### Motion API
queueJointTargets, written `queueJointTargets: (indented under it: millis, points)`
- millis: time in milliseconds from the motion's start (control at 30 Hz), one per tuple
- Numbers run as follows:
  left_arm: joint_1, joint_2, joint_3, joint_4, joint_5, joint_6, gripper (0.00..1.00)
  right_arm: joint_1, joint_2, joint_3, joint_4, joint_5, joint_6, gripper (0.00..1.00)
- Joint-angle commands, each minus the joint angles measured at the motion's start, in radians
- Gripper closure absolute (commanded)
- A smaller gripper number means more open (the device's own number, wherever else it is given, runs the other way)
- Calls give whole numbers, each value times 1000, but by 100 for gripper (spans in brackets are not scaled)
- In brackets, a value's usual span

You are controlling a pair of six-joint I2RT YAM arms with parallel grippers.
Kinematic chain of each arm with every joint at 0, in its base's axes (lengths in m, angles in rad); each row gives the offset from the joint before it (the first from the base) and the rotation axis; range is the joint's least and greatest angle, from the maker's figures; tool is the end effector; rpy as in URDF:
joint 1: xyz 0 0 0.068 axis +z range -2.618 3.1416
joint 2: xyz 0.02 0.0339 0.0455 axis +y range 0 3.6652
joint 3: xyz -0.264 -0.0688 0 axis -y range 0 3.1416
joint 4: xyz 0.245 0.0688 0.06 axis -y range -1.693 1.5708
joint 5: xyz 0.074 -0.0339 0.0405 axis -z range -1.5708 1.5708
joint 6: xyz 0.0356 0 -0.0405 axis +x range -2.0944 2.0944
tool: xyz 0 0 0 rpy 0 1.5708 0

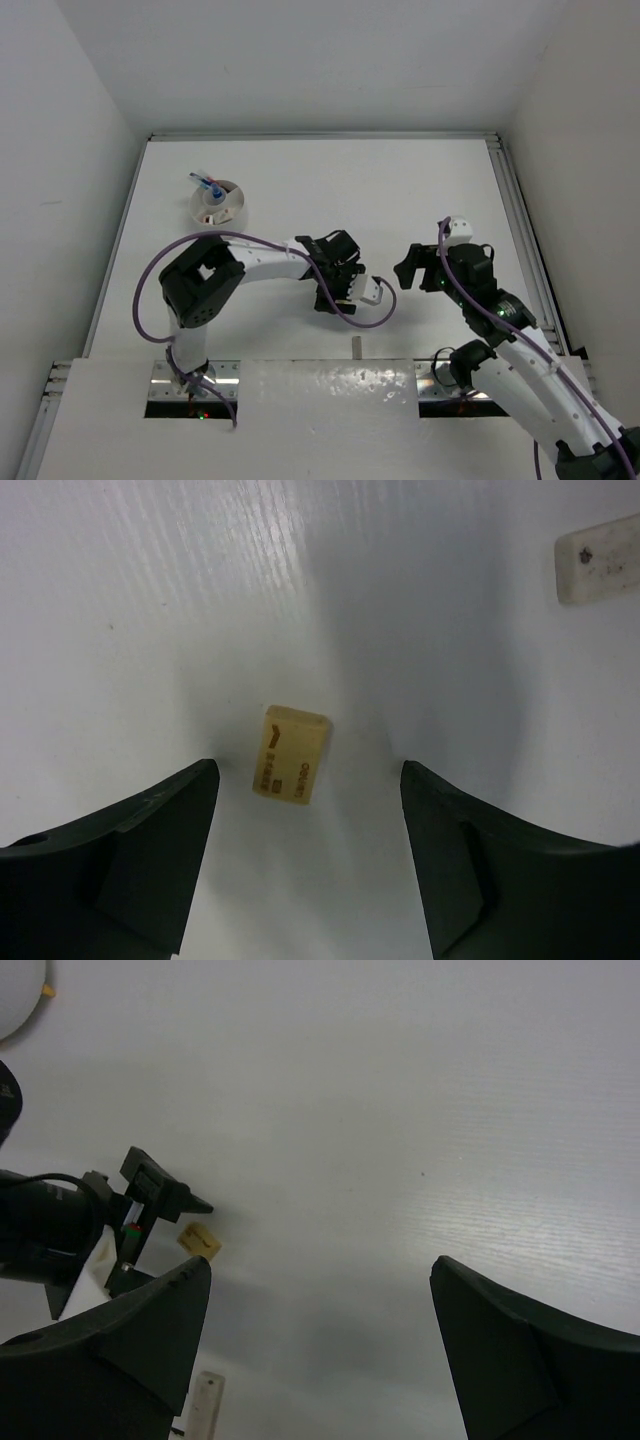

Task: Sort the stationery into containers
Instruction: Pick up the stationery from the center of the board.

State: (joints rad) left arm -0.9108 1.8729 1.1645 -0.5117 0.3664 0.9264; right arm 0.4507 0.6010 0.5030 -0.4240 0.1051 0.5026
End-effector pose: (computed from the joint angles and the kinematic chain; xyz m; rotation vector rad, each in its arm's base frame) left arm 0.2109 -0.2926 0.1510 2.2375 1.5953 -0.5050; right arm 0.1338 0.0606 0.2440 0.1196 2.1205 0.4642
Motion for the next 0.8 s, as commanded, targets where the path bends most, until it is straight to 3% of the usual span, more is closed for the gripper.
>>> queueJointTargets:
  millis: [0, 167, 400, 567, 667, 767]
  points:
    - [-17, 17, 24, 67, -54, -52, 30, -3, -4, 0, 10, 16, 14, 11]
    - [-48, 54, 31, 85, -93, -67, 40, -4, 8, 11, -13, 16, 10, 11]
    - [-48, 49, 32, 29, -106, -52, 99, -3, -21, 5, 5, 50, 1, 11]
    - [61, -35, 138, -85, -38, -161, 100, -3, 17, -1, 63, 41, -10, 11]
    - [209, -148, 224, -105, 31, -337, 100, -4, 71, -3, 132, 13, -12, 11]
    - [392, -282, 265, -25, 55, -533, 100, -4, 149, 3, 220, -27, -19, 11]
